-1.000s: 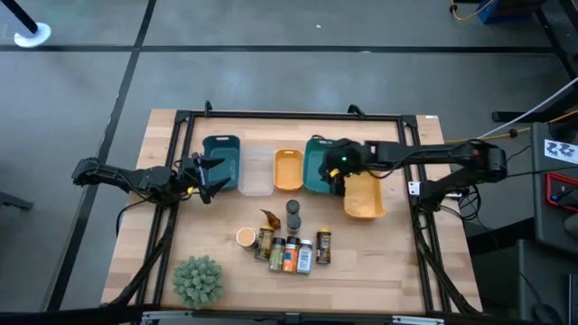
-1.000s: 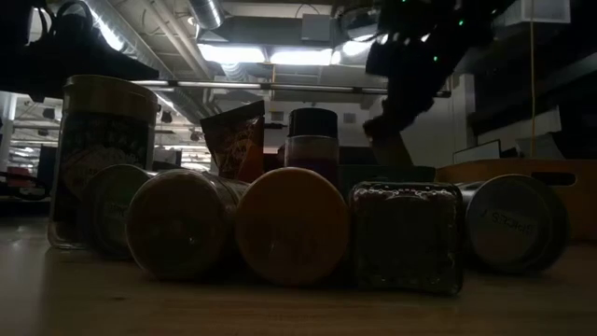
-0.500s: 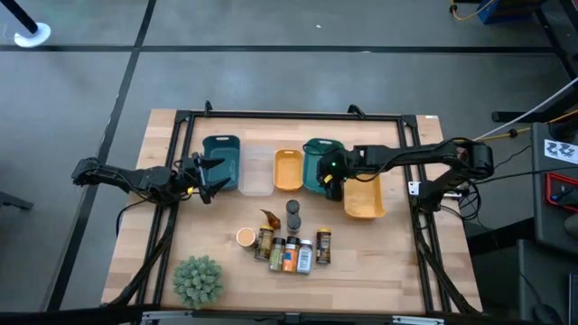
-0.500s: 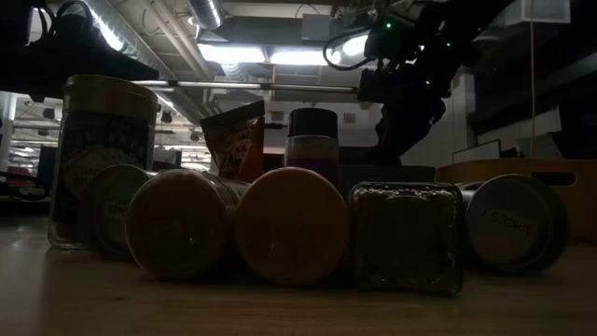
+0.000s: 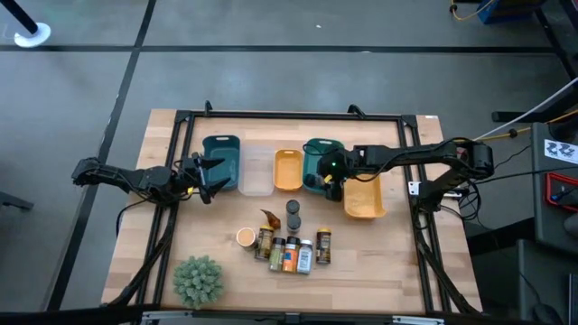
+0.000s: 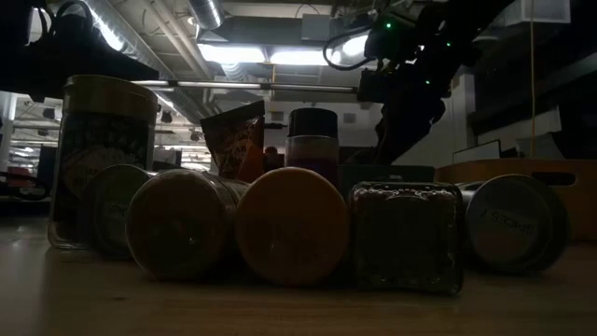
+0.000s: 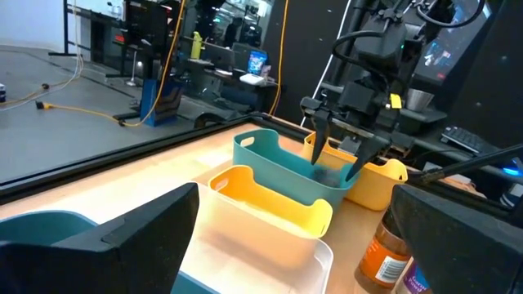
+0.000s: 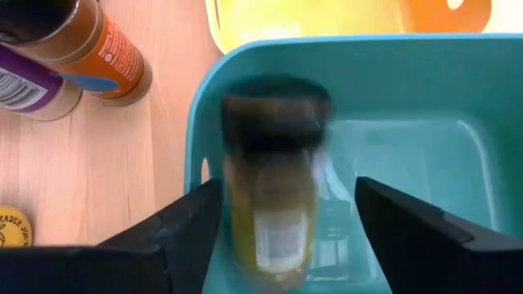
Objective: Sort spices by type
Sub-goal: Put the black seasoning bottle into the green bin, then put the yellow seasoning can into the right yellow bin
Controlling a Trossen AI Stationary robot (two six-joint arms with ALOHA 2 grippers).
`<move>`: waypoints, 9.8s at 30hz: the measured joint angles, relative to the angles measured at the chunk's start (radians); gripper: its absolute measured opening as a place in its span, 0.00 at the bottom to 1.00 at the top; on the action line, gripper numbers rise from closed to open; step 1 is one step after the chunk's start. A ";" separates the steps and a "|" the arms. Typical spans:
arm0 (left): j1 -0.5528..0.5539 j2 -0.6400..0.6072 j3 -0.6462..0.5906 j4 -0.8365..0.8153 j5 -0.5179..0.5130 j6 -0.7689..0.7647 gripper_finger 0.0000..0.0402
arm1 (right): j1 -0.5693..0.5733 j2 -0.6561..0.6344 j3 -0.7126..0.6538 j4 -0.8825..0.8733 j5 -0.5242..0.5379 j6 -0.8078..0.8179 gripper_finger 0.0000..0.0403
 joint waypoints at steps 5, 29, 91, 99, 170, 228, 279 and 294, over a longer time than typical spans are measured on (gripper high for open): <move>0.000 0.000 0.000 0.000 0.000 0.000 0.97 | 0.000 0.000 0.001 -0.005 0.000 0.000 0.73; 0.000 0.000 0.000 0.000 0.000 0.000 0.97 | 0.139 0.000 0.161 -0.166 -0.193 0.107 0.73; 0.000 0.027 0.000 0.000 0.004 -0.188 0.97 | 0.597 0.304 0.160 -0.132 0.084 1.761 0.73; 0.000 0.044 0.000 0.000 0.005 -0.175 0.97 | 0.595 0.322 0.161 -0.128 0.042 1.755 0.61; 0.000 0.128 0.000 0.000 0.004 -0.266 0.97 | 0.095 -0.199 -0.033 -0.519 0.219 1.021 0.55; 0.000 0.128 0.000 0.000 0.004 -0.243 0.97 | 0.098 -0.199 -0.044 -0.393 0.212 0.792 0.60; 0.000 0.138 0.000 0.000 0.004 -0.198 0.97 | 0.098 -0.136 -0.043 -0.453 0.194 0.733 0.60; 0.000 0.138 0.000 0.001 0.004 -0.205 0.97 | 0.098 -0.131 0.009 -0.507 0.185 0.732 0.60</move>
